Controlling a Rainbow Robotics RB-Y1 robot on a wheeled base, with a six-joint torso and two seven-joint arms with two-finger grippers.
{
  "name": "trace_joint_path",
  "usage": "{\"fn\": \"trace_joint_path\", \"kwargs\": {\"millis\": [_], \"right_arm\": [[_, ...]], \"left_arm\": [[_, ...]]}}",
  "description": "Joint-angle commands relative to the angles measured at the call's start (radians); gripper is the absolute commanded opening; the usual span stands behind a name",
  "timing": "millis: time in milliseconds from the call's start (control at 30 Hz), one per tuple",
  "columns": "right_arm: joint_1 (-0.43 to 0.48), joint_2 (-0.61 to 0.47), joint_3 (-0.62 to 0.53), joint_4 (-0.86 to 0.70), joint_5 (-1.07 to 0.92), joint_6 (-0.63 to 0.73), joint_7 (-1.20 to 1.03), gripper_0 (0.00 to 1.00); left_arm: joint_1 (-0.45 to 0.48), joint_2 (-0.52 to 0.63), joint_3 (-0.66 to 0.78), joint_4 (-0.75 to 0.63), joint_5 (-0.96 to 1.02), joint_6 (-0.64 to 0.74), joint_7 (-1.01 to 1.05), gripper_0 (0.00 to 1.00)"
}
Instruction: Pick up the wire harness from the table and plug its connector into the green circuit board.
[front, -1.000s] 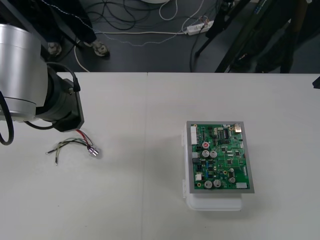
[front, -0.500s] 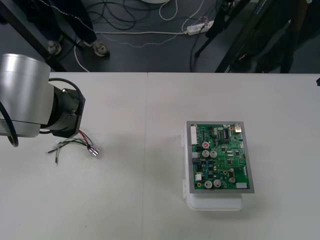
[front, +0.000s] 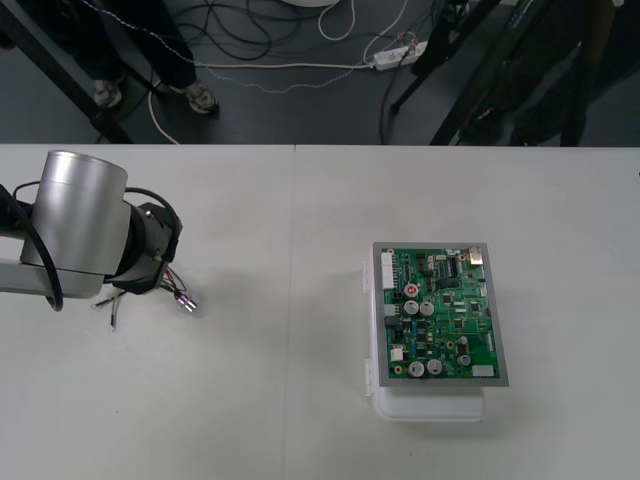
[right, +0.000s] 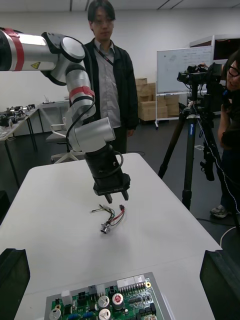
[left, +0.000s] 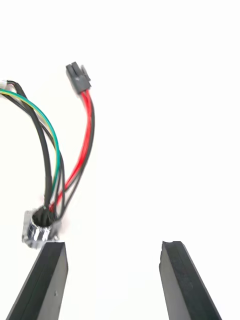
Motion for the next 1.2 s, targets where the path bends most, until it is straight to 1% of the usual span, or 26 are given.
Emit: {"fn": "trace_joint_path", "kwargs": {"millis": [33, 100, 167, 267, 367, 433, 500, 567, 633, 967, 1200], "right_arm": [[0.025, -0.047, -0.031, -0.002, -0.031, -0.004, -0.035, 1.0], [0.025, -0.057, -0.032, -0.002, -0.042, -0.004, -0.043, 1.0], [0.03, -0.069, -0.029, -0.002, -0.051, -0.004, -0.049, 1.0], [0.038, -0.087, -0.025, -0.002, -0.06, -0.004, -0.06, 1.0], [0.041, -0.098, -0.025, 0.0, -0.062, -0.004, -0.069, 1.0], [0.044, -0.104, -0.028, 0.004, -0.063, -0.004, -0.069, 1.0], [0.05, -0.112, -0.028, 0.007, -0.065, -0.004, -0.07, 1.0], [0.059, -0.118, -0.026, 0.009, -0.065, -0.004, -0.07, 1.0], [0.07, -0.124, -0.026, 0.009, -0.066, -0.004, -0.069, 1.0], [0.094, -0.13, -0.034, 0.009, -0.069, -0.004, -0.06, 1.0], [0.104, -0.13, -0.04, 0.023, -0.088, -0.004, -0.061, 1.0]], "left_arm": [[0.04, -0.046, 0.0, 0.013, 0.012, 0.027, -0.162, 0.56], [0.054, -0.06, 0.0, 0.014, 0.013, 0.009, -0.169, 0.56], [0.069, -0.076, 0.0, 0.025, 0.013, -0.008, -0.174, 0.58], [0.089, -0.101, 0.0, 0.042, 0.029, -0.024, -0.175, 0.68], [0.101, -0.141, 0.004, 0.069, 0.076, -0.066, -0.175, 0.81], [0.112, -0.153, 0.01, 0.077, 0.073, -0.082, -0.174, 0.82], [0.132, -0.155, 0.023, 0.091, 0.059, -0.083, -0.172, 0.87], [0.172, -0.165, 0.049, 0.128, 0.055, -0.083, -0.171, 0.93], [0.201, -0.178, 0.063, 0.16, 0.045, -0.083, -0.171, 0.96], [0.261, -0.254, 0.066, 0.218, 0.042, -0.083, -0.168, 0.96], [0.264, -0.268, 0.073, 0.215, 0.044, -0.071, -0.152, 0.96]]}}
